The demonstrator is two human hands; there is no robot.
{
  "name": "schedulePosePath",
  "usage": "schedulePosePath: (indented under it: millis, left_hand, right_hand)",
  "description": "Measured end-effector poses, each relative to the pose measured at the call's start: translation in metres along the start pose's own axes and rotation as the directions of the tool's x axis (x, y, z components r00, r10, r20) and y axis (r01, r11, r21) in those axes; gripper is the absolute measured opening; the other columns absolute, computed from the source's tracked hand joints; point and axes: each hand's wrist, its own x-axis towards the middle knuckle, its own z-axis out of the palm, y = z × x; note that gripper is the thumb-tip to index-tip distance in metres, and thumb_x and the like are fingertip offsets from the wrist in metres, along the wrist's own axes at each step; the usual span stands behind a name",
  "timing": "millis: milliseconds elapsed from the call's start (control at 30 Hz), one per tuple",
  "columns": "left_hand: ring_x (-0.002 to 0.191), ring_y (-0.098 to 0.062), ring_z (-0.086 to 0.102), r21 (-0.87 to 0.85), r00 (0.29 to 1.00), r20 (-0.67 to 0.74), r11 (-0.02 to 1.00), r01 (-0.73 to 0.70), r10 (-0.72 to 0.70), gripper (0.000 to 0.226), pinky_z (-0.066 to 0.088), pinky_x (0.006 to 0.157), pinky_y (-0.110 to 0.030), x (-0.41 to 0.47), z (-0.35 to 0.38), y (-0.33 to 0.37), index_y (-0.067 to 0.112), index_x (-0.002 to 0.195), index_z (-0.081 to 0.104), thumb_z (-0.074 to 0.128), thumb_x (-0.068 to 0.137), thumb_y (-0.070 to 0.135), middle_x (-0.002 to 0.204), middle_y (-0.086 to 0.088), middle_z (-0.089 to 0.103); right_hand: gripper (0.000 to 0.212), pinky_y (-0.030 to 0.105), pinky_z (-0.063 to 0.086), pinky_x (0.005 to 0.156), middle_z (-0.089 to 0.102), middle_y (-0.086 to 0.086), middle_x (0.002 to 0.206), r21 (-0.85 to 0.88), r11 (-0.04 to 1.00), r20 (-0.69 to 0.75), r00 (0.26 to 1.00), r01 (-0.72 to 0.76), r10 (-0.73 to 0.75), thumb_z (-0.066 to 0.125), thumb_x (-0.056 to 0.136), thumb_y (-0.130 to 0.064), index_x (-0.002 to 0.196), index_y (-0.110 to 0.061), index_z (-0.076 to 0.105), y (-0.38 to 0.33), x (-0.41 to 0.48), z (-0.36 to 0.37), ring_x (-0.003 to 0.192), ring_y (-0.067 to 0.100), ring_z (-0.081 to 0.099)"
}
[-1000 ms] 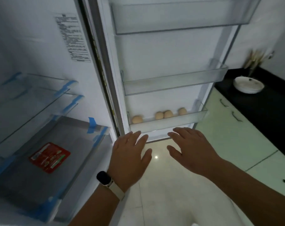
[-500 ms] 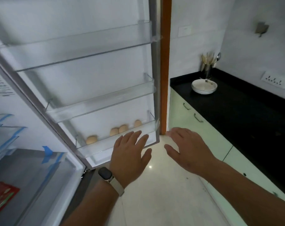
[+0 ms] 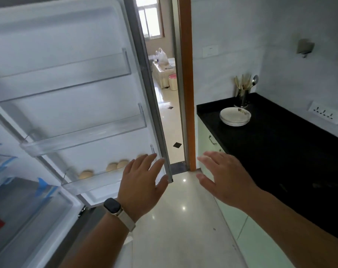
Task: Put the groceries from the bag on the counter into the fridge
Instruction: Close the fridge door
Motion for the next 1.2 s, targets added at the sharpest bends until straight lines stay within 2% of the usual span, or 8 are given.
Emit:
schedulePosePath:
  millis: [100, 200, 267, 367, 500, 700, 933, 1200]
  left_hand:
    - [0.124, -0.03, 0.056, 0.025, 1.0, -0.011, 1.0, 0.019, -0.019, 0.047, 0.043, 0.102, -0.051, 0.011, -0.004, 0.008, 0.025, 0.129, 0.06, 0.048, 0.09, 0.048, 0.133, -0.003, 0.062]
    - [0.124, -0.03, 0.057, 0.045, 1.0, -0.009, 0.999, 0.023, -0.022, 0.052, 0.042, 0.103, -0.051, 0.024, -0.007, 0.012, 0.024, 0.13, 0.06, 0.038, 0.092, 0.052, 0.133, -0.004, 0.062]
    - [0.124, -0.031, 0.057, 0.057, 0.999, -0.01, 0.998, 0.033, -0.032, 0.054, 0.041, 0.103, -0.051, 0.032, -0.008, 0.011, 0.023, 0.13, 0.06, 0.036, 0.091, 0.052, 0.134, -0.004, 0.062]
    - [0.124, -0.033, 0.057, 0.065, 0.997, -0.034, 0.996, 0.064, -0.062, 0.05, 0.042, 0.102, -0.053, 0.047, -0.008, 0.004, 0.02, 0.129, 0.061, 0.047, 0.09, 0.048, 0.134, -0.006, 0.062]
    - [0.125, -0.035, 0.055, 0.101, 0.994, -0.053, 0.99, 0.098, -0.093, 0.05, 0.043, 0.102, -0.054, 0.073, -0.003, -0.018, 0.018, 0.13, 0.061, 0.051, 0.088, 0.045, 0.135, -0.008, 0.061]
    - [0.123, -0.038, 0.056, 0.087, 0.985, -0.083, 0.983, 0.16, -0.153, 0.05, 0.044, 0.1, -0.056, 0.114, 0.02, -0.048, 0.016, 0.128, 0.063, 0.051, 0.088, 0.043, 0.134, -0.012, 0.061]
    - [0.125, -0.036, 0.054, 0.104, 0.97, -0.188, 0.979, 0.177, -0.155, 0.049, 0.04, 0.103, -0.054, 0.148, 0.045, -0.076, 0.018, 0.129, 0.061, 0.046, 0.089, 0.041, 0.135, -0.012, 0.06]
    - [0.118, -0.028, 0.059, 0.114, 0.954, -0.27, 0.98, 0.165, -0.129, 0.05, 0.037, 0.104, -0.051, 0.163, 0.065, -0.088, 0.016, 0.133, 0.058, 0.049, 0.089, 0.037, 0.127, -0.005, 0.065]
  right_hand:
    - [0.062, 0.039, 0.031, 0.112, 0.051, -0.002, 0.142, 0.008, 1.0, -0.013, 1.0, 0.006, -0.005, 0.025, 0.093, -0.058, 0.138, -0.024, 0.051, 0.017, 0.004, -0.012, 0.135, 0.019, 0.044]
    - [0.055, 0.035, 0.026, 0.114, 0.045, -0.003, 0.147, -0.007, 1.0, -0.001, 1.0, 0.028, -0.028, 0.035, 0.098, -0.053, 0.143, -0.023, 0.045, 0.03, 0.014, -0.021, 0.139, 0.017, 0.037]
    - [0.055, 0.036, 0.029, 0.112, 0.048, -0.002, 0.145, -0.004, 1.0, -0.019, 0.999, 0.031, -0.031, 0.034, 0.097, -0.053, 0.14, -0.022, 0.047, 0.036, 0.021, -0.023, 0.136, 0.018, 0.04]
    - [0.063, 0.038, 0.035, 0.107, 0.055, -0.001, 0.138, 0.006, 0.999, -0.044, 0.998, 0.047, -0.047, 0.024, 0.092, -0.057, 0.135, -0.021, 0.053, 0.042, 0.035, -0.023, 0.13, 0.02, 0.048]
    - [0.069, 0.038, 0.034, 0.108, 0.054, -0.001, 0.14, 0.012, 0.997, -0.04, 0.997, 0.072, -0.071, 0.019, 0.09, -0.06, 0.137, -0.022, 0.051, 0.047, 0.059, -0.018, 0.131, 0.02, 0.048]
    - [0.066, 0.041, 0.032, 0.111, 0.05, -0.001, 0.144, -0.003, 0.993, -0.005, 0.993, 0.118, -0.118, 0.022, 0.092, -0.06, 0.14, -0.023, 0.047, 0.051, 0.113, 0.003, 0.135, 0.02, 0.044]
    - [0.057, 0.041, 0.033, 0.111, 0.047, -0.002, 0.147, -0.022, 0.974, -0.012, 0.974, 0.227, -0.227, 0.038, 0.095, -0.059, 0.141, -0.025, 0.044, 0.044, 0.196, 0.024, 0.135, 0.02, 0.044]
    - [0.062, 0.038, 0.033, 0.109, 0.047, 0.001, 0.147, 0.026, 0.929, -0.116, 0.924, 0.368, -0.363, 0.032, 0.095, -0.06, 0.142, -0.021, 0.044, 0.026, 0.273, 0.036, 0.135, 0.022, 0.044]
